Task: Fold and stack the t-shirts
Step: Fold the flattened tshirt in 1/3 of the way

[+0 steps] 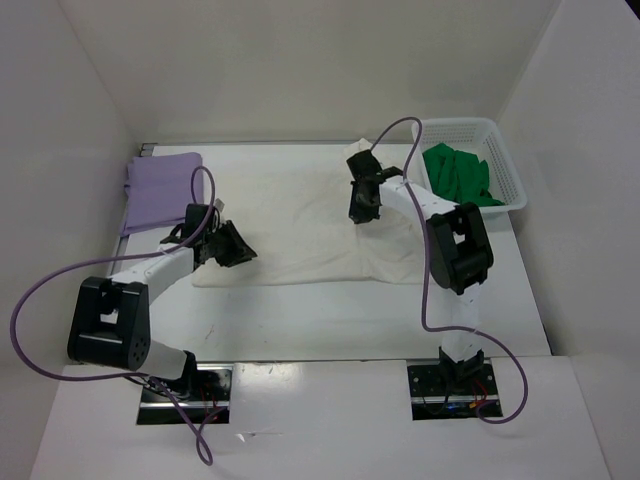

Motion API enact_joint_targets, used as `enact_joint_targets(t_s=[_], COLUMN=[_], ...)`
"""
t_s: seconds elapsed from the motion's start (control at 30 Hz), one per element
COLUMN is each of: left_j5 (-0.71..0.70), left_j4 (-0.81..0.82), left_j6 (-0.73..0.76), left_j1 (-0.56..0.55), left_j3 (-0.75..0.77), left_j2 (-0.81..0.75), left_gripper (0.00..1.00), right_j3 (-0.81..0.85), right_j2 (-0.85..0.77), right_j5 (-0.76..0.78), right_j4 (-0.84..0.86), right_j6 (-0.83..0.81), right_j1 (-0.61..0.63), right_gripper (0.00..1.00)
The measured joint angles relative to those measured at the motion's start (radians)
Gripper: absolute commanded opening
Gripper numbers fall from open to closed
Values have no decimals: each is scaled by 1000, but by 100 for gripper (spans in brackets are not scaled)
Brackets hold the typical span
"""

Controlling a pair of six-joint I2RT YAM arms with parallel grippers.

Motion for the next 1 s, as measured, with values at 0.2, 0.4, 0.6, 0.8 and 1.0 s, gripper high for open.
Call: enact_joint_targets(t_s=[0.2,0.4,0.6,0.8,1.0], left_j5=[-21,-42,-60,-119,-123], left_j4=[5,-3,-54,-110,-133], left_j6=[-21,-24,-2,86,118], left_j1=[0,0,0,-92,-239], left_j3=[-4,-18,17,149,173], left_j2=[-36,-38,-37,50,142], left_gripper=[33,36,30,24,23], right_j3=[-14,-16,-29,-279,-532], right_j2=[-4,3,-59,-307,-360], right_j5=[-11,-33,-41,-89,-153], right_j4=[25,27,34,119,172], right_j6=[6,-1,-4,63,126], right_j1=[25,29,29,29,29], right_gripper=[32,44,33,0,0])
